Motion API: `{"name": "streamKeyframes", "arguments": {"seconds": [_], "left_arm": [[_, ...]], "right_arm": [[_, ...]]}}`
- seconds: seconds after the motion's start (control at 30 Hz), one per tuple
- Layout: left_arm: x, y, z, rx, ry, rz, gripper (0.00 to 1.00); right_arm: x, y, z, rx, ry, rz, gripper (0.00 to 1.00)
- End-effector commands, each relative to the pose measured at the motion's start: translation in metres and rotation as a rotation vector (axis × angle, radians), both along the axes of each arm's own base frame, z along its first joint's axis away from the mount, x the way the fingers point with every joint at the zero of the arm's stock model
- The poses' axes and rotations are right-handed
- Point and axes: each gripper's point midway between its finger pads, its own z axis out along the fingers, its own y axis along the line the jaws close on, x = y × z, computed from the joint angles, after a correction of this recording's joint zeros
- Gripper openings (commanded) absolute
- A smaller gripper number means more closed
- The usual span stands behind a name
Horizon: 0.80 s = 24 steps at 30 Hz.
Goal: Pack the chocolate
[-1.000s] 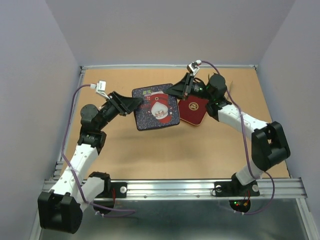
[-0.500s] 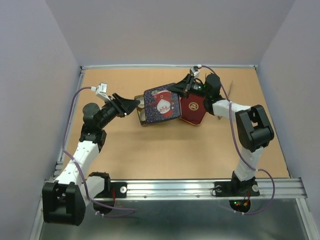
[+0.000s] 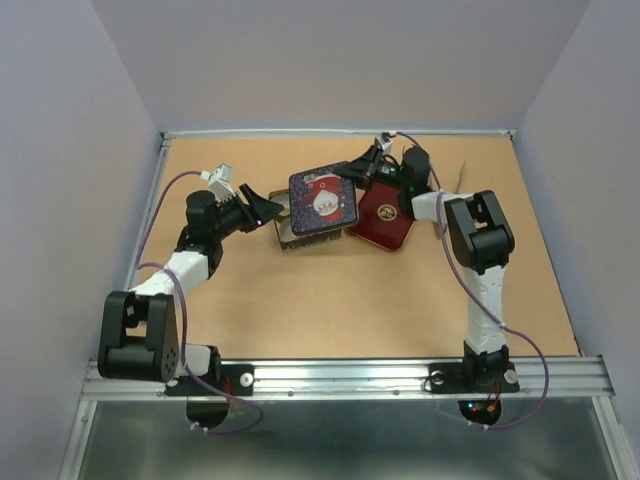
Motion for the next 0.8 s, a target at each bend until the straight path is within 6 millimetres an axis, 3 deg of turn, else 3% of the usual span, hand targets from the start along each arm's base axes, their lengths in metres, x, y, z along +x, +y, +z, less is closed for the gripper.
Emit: {"name": "streamKeyframes", "arguments": {"seconds": [0.0, 0.5, 0.6, 0.77], "left_arm": [[0.025, 0.002, 0.016, 0.044, -0.100, 0.005, 0.64], [0.039, 0.006, -0.032, 0.115, -0.008, 0.041, 0.65], [0.041, 0.006, -0.036, 0.124, -0.001, 0.046, 0.65], [0.044, 0.003, -0.045, 0.138, 0.016, 0.034, 0.65]], "right_arm": [[0.007, -0.005, 0.018, 0.033, -0.109, 0.013, 0.00], [0.021, -0.016, -0.037, -0.009, -0.040, 0.016, 0.01], [0.022, -0.015, -0.045, -0.014, -0.028, 0.016, 0.07], [0.019, -0.016, -0.054, -0.039, -0.025, 0.021, 0.34]]}}
